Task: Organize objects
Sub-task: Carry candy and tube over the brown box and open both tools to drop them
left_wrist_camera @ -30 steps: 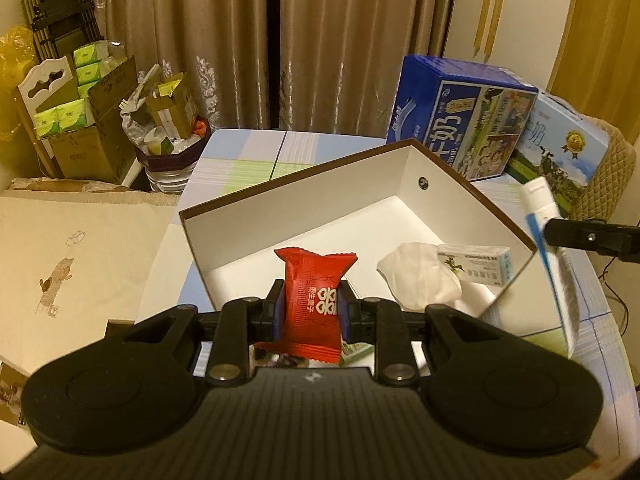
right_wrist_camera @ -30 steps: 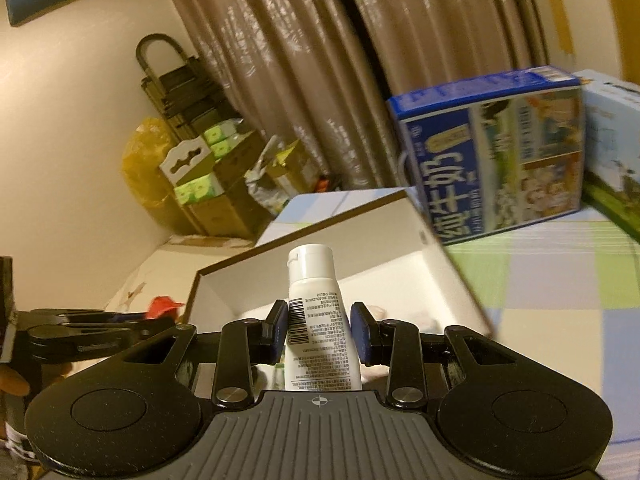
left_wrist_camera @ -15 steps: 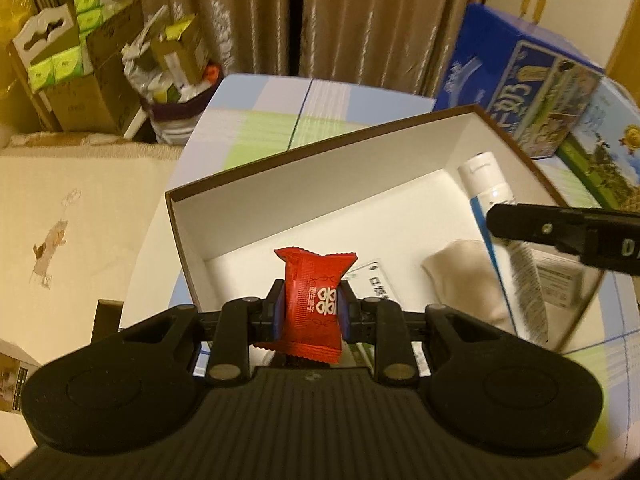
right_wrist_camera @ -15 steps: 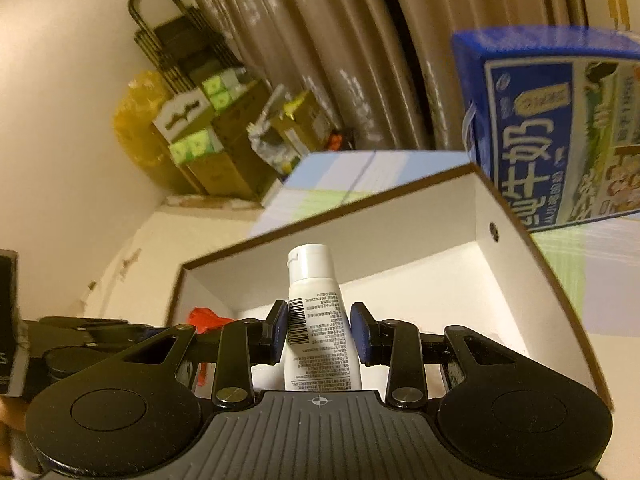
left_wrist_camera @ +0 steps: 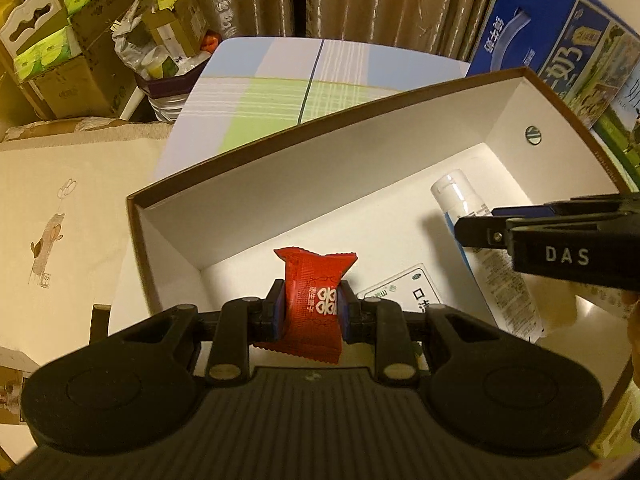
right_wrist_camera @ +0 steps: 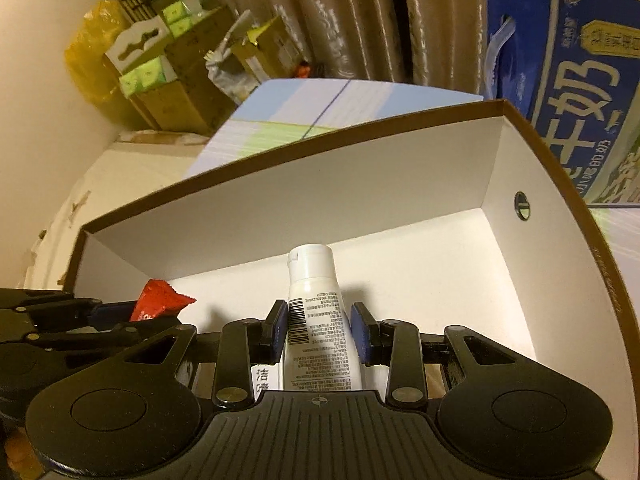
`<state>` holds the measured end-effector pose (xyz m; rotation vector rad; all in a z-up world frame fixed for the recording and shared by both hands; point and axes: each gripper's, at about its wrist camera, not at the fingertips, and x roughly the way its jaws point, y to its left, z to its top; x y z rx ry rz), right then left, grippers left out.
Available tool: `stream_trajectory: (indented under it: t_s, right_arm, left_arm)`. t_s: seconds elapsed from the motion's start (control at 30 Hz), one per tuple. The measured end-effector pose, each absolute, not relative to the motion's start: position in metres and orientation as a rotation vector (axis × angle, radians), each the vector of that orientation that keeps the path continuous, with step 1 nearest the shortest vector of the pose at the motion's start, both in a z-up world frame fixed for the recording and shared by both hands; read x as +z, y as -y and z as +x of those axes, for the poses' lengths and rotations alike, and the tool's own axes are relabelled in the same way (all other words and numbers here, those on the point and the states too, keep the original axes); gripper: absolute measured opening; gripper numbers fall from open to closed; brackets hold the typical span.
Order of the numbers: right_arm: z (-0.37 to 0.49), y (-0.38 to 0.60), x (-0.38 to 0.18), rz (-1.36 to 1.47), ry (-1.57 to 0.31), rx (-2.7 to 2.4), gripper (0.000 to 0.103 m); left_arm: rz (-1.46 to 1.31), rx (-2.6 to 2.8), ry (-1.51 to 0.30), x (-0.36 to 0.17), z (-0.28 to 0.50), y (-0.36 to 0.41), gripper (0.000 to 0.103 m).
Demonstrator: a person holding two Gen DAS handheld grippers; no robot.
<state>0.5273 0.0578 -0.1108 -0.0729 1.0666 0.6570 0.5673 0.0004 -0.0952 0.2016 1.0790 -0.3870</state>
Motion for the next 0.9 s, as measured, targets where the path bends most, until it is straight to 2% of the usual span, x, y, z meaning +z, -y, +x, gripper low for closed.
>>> stream_trajectory:
  t_s: [0.33,0.53,0.63,0.7,0.77,0.9]
  right_arm:
    - [0.539,-0.055,-0.121,-0.036,-1.093,0.628,0.032]
    - [0.533,-0.043,-0.103,-0.028,-1.044,0.638,0.044]
    - [0.527,-0.036,-0.091,-0.026,-1.012,0.645,0.047]
    - [0.523,-0.032,-0.085,-0.015,-0.994,0.651,0.048]
    - [0.519,-0.029,-0.080,-0.007,-0.980,0.657,0.049]
    - [0.502,-0.016,-0.063,-0.006,-0.924,0.656,0.051]
  left_arm:
    - [0.224,-0.388,-1.084,-0.106,0.576,0.006,0.022]
    - [0.236,-0.381,-1.078,-0.106,0.574,0.009,0.022]
    - [0.240,-0.378,-1.071,-0.106,0.576,0.008,0.023]
    - [0.245,-0.378,-1.062,-0.104,0.574,0.007,0.025]
    - [0.239,-0.387,-1.052,-0.101,0.573,0.006,0.035]
    - [0.211,-0.410,-1.029,-0.090,0.568,0.004,0.046]
